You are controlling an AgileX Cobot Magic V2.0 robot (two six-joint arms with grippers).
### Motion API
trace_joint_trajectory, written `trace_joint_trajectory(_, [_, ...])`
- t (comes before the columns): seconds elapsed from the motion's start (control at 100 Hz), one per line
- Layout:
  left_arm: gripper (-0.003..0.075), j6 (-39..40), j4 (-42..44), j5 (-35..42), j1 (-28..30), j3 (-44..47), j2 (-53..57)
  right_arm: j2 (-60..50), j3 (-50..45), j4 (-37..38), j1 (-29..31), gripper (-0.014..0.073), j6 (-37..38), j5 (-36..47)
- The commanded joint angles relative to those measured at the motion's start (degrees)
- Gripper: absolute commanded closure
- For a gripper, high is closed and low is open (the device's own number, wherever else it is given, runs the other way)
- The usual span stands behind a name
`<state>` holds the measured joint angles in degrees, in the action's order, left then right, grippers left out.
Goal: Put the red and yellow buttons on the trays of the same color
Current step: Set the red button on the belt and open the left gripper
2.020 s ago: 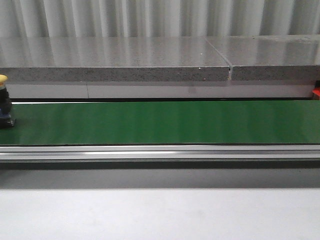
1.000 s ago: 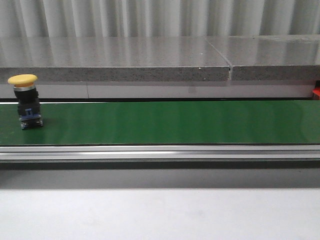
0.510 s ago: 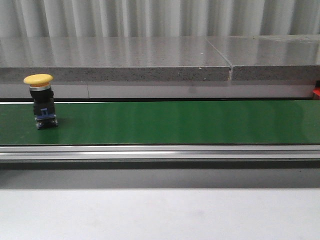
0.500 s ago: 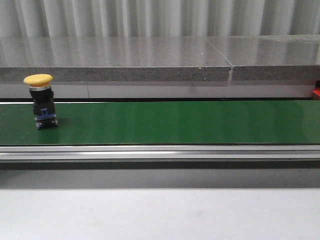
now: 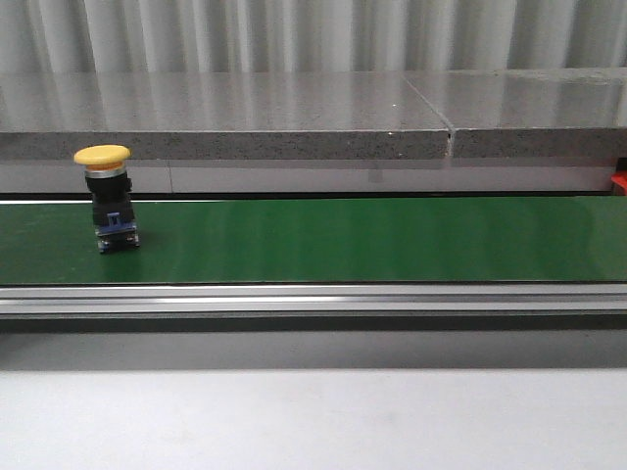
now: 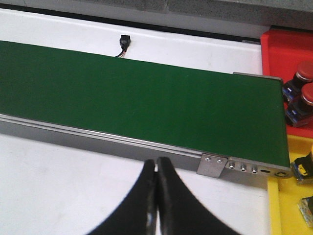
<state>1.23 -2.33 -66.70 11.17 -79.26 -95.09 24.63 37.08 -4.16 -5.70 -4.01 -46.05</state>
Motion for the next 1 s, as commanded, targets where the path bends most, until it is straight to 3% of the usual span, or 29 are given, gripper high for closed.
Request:
trace_joint_trajectory(0.0, [0.0449, -0.7, -0.2, 0.3, -0.4, -2.0, 2.1, 0.2, 1.5, -0.4, -0.2, 0.0662, -0.3, 3.6])
trace_joint_trajectory(0.09, [0.0289, -0.7, -0.2, 0.0, -0.4, -2.0, 2.1, 0.2, 1.5, -0.4, -0.2, 0.0662, -0.3, 3.6])
trace_joint_trajectory(0.16, [0.0226, -0.7, -0.2, 0.4, -0.5, -2.0, 2.1, 0.2, 1.5, -0.4, -0.2, 0.0662, -0.3, 3.6])
trace_joint_trajectory(0.57, [0.0236, -4.8, -4.1, 4.6, -0.8, -2.0, 9.9, 0.2, 1.5, -0.4, -0.2, 0.0662, -0.3, 3.6])
trace_joint_trajectory(0.69, [0.0353, -4.8, -4.4, 5.4, -2.3, -2.0, 14.0, 0.2, 1.5, -0.4, -0.2, 0.0662, -0.3, 3.6])
trace_joint_trajectory(0.87, [0.0739, -5.3, -3.7, 7.0, -9.1, -0.7, 20.1, 0.2, 1.5, -0.4, -0.2, 0.0662, -0.3, 3.6])
trace_joint_trajectory(0.99, [0.0741, -5.4, -2.6, 7.4, -14.6, 0.9, 23.2, 0.2, 1.5, -0.4, -0.2, 0.0662, -0.3, 3.6])
